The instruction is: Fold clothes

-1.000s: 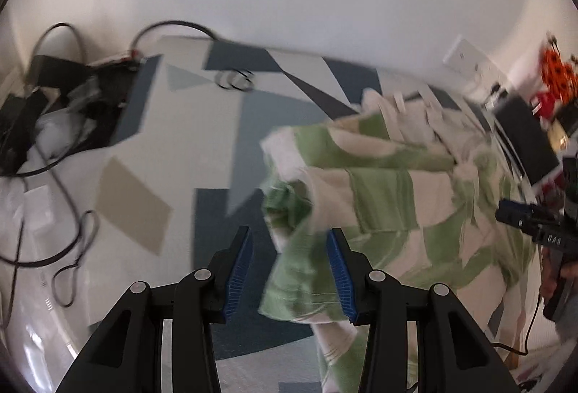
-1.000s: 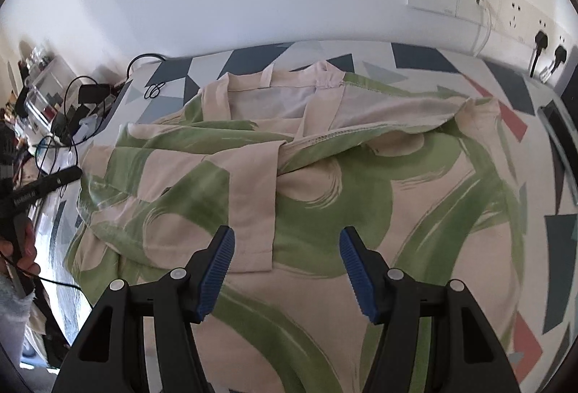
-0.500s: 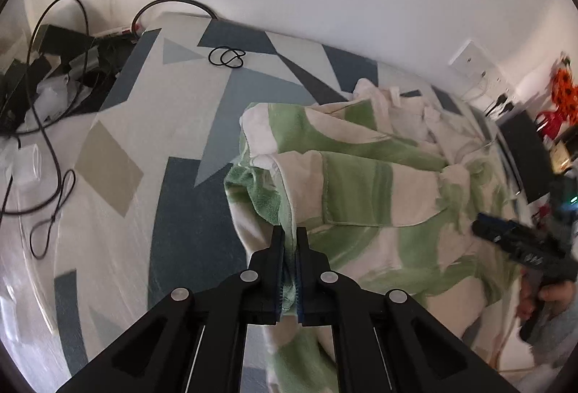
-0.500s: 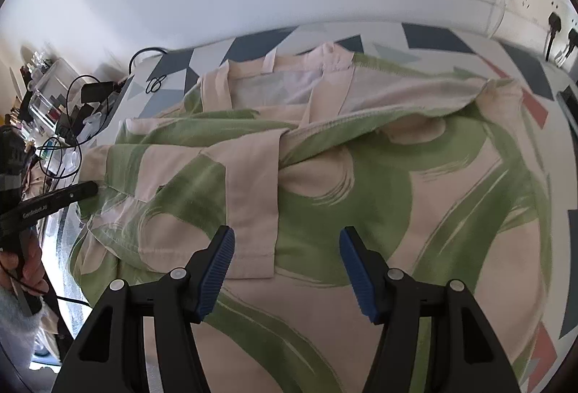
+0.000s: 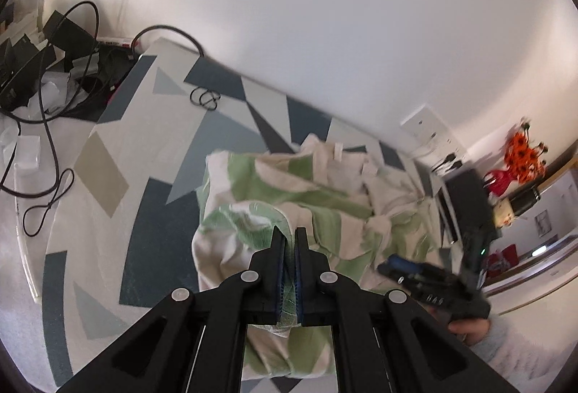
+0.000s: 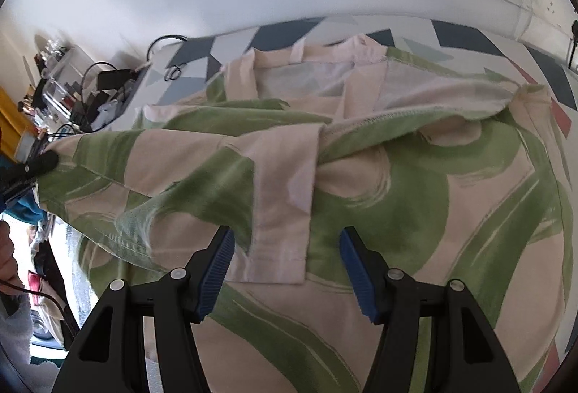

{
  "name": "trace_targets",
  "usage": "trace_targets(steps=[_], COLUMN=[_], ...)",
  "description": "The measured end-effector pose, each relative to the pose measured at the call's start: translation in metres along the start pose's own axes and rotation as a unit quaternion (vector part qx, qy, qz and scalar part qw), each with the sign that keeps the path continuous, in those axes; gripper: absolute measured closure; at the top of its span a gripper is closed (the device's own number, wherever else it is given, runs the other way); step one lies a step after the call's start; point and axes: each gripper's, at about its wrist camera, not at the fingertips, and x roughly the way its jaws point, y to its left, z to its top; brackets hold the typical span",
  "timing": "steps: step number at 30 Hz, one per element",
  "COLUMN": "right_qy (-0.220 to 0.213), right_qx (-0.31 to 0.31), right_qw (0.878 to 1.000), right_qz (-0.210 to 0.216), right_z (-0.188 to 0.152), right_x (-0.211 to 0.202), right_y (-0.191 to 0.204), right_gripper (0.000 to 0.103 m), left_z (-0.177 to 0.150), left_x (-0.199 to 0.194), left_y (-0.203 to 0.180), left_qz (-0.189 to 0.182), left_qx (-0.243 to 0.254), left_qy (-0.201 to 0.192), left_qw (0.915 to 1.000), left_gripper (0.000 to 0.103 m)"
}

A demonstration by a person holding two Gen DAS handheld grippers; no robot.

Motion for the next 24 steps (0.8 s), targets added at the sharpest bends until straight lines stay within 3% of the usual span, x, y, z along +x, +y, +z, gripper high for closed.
trace_targets(steps=[5, 7, 9, 15, 18, 24], right_qy=[0.015, 0.009, 0.002, -0.081, -0.111, -0.124], right_qx=[-0.008, -0.006, -0.002, 0.034, 0.042, 0.038], right_qw=[1.0, 1.0, 1.0, 0.995, 0.993, 0.991], right_qz=[0.005, 0.005, 0.015, 0.036, 0.022, -0.018], right_z=[-0.002, -0.001, 0.003, 0.05, 0.081, 0.124], right_x=[0.01, 0.009, 0.004, -0.029, -0.035, -0.019], right_y=[0.0, -0.002, -0.005, -0.017, -0.023, -0.033], right_gripper=[0.043, 0.063, 0.098, 0.1, 0.1, 0.101], left_z=[0.011, 0.017, 0.024, 0.061, 0.078, 0.093], left_x=[0.002, 0.003, 0.005, 0.023, 0.04, 0.089], left_y=[0.001, -0.001, -0.002, -0.004, 0.001, 0.022], left_qz=[-0.005, -0.006, -0.009, -0.017, -0.016, 0.038], left_qx=[-0.013, -0.015, -0.017, -0.034, -0.051, -0.069], left_qy=[-0.011, -0.017, -0.023, -0.039, -0.035, -0.003], left_qw=[0.9998, 0.9997, 0.9996, 0.9985, 0.998, 0.9969], left_gripper=[0.099, 0.099, 0.099, 0.099, 0.099, 0.099])
